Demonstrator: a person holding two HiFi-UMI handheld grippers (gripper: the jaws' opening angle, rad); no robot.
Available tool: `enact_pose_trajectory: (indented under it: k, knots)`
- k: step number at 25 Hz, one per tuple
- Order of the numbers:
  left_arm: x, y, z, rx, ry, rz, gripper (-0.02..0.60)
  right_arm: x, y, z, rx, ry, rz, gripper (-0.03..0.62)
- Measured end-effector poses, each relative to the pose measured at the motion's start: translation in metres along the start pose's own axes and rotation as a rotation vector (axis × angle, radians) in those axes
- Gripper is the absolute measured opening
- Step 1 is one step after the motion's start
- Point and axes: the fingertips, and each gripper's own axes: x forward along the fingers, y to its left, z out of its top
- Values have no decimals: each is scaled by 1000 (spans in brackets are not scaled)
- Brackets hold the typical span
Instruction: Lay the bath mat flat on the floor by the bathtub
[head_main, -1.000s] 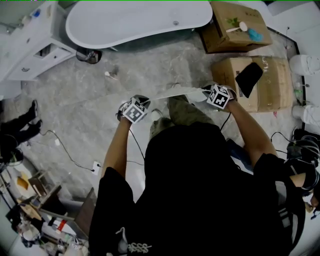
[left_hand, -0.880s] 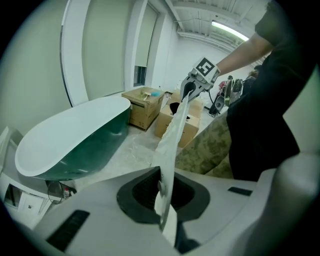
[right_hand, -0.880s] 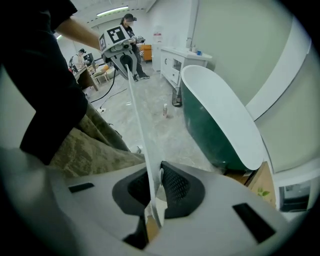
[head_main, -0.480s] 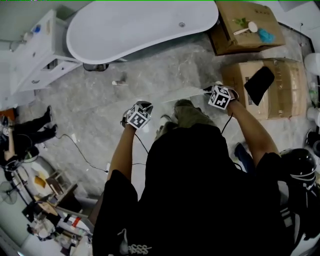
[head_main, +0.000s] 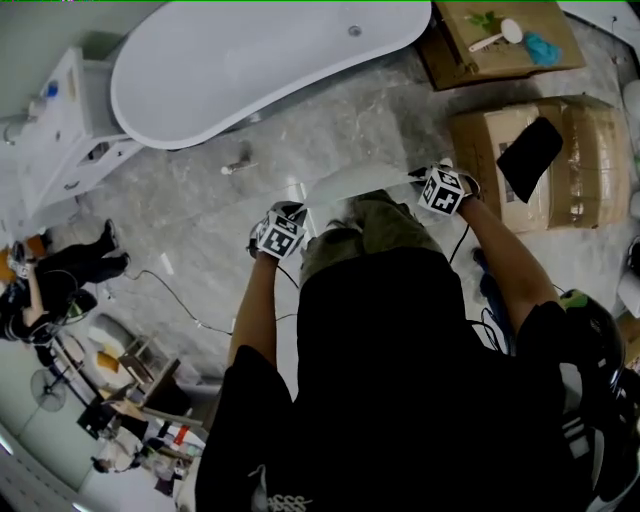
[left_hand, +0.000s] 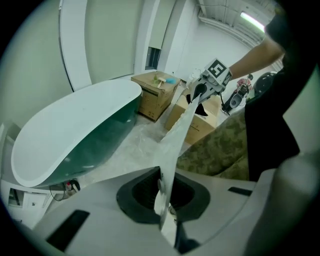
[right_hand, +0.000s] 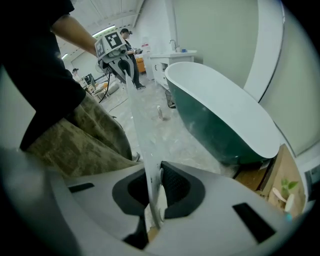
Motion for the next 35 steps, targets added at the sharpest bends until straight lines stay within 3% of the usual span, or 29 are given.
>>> enact_pose_trajectory:
  k: [8,15,18,25,30,35]
  knots:
    - [60,40,-15,6,86,-15,26,71,-44,-4,21,15,15,28]
    - [176,78,-65,58,118,5,26,189,-64,-40,68,25,-35,28]
    - [222,86,-92,82,121,3,26,236,-63,-58,60,40,-69,28]
    - [319,122,-138,43,83,7,26,337,-68,-87,84,48,-134,28]
    - [349,133,-164,21,98,-31,26,382,-62,-95,74,73,-134,28]
    - [364,123,-186,95,130,-55,26,403,-45,-107,65,111,-120,28]
